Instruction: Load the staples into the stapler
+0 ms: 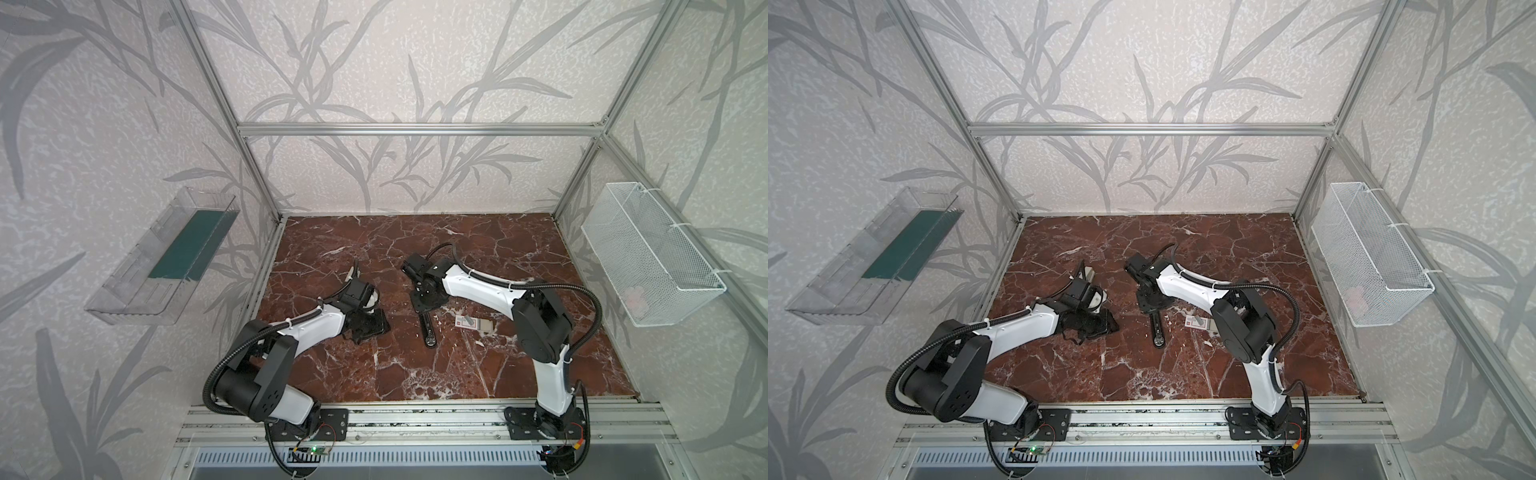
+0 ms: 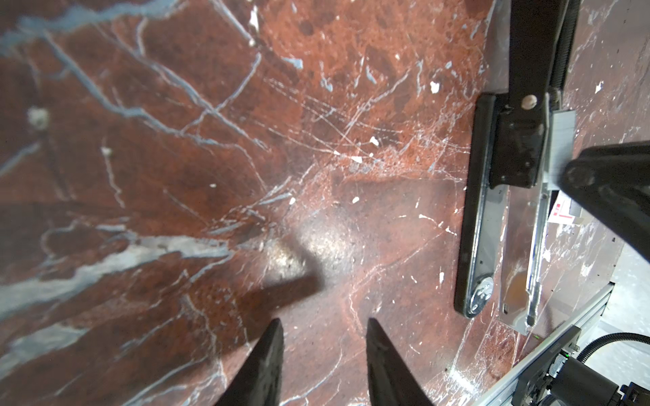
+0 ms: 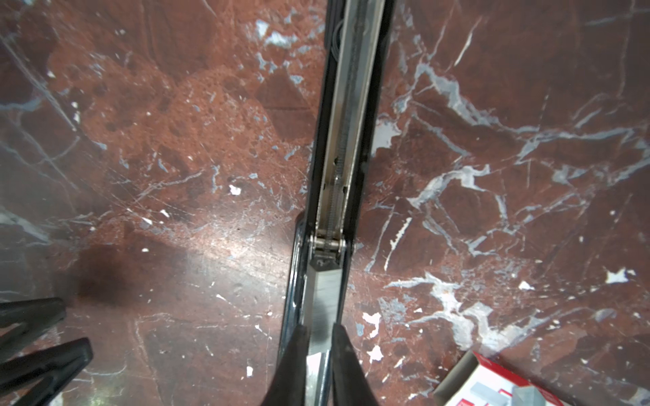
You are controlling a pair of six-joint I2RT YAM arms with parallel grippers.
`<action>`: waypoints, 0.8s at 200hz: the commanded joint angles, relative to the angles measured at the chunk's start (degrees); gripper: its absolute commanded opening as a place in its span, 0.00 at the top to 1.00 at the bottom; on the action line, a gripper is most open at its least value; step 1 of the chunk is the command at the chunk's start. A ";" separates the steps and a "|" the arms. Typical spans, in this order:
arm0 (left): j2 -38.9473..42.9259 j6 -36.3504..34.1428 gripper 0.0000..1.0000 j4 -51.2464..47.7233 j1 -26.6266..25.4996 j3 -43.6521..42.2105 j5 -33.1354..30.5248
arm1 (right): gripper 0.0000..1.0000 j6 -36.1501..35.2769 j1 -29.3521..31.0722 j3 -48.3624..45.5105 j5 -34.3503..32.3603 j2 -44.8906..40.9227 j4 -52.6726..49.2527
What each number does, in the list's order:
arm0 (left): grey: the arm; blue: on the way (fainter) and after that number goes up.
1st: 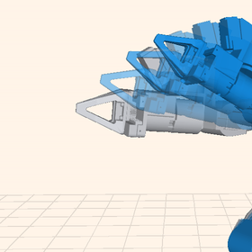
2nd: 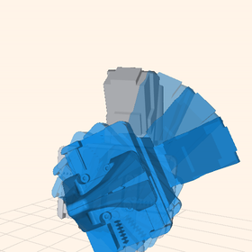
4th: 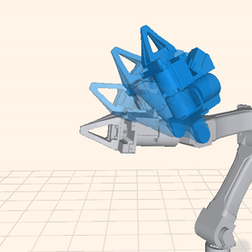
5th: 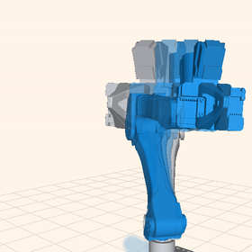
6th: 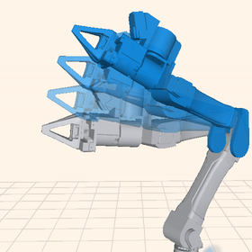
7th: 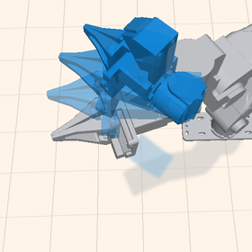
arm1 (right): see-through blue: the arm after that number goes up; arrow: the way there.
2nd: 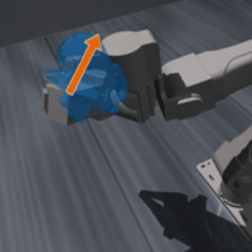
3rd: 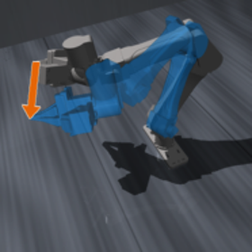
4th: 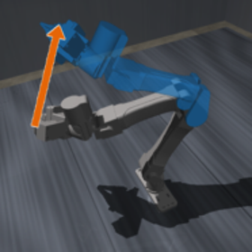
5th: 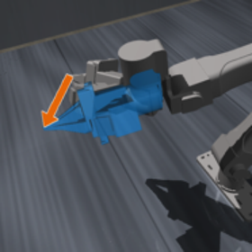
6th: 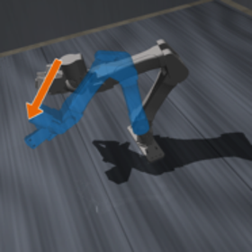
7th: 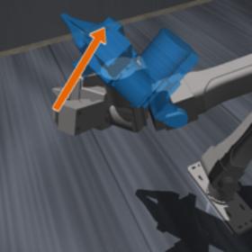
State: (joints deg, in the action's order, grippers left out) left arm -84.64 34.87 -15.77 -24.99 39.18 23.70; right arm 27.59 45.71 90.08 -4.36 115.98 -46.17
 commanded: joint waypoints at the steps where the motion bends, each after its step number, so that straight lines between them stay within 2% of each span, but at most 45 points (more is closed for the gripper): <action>1: -0.11 -0.49 0.59 0.04 0.38 -0.17 -0.06 | 0.85 -1.19 0.52 2.24 -1.71 -0.37 -3.03; 49: -0.14 -0.44 0.59 0.13 0.38 -0.15 0.03 | 0.86 -2.24 2.00 3.65 -5.02 1.70 -5.30; 72: 0.02 -0.42 0.59 0.10 0.38 -0.42 -0.06 | 0.81 -1.50 2.01 2.91 -4.44 0.79 -3.91; 160: 0.60 -0.35 0.59 0.08 0.38 -0.62 -0.32 | 0.83 -2.46 1.92 4.89 -5.69 3.94 -5.10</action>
State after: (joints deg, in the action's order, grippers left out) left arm -84.62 34.85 -15.79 -24.99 39.13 23.68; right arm 25.58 47.48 93.27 -8.56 118.39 -49.32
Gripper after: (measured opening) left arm 0.407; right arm 0.173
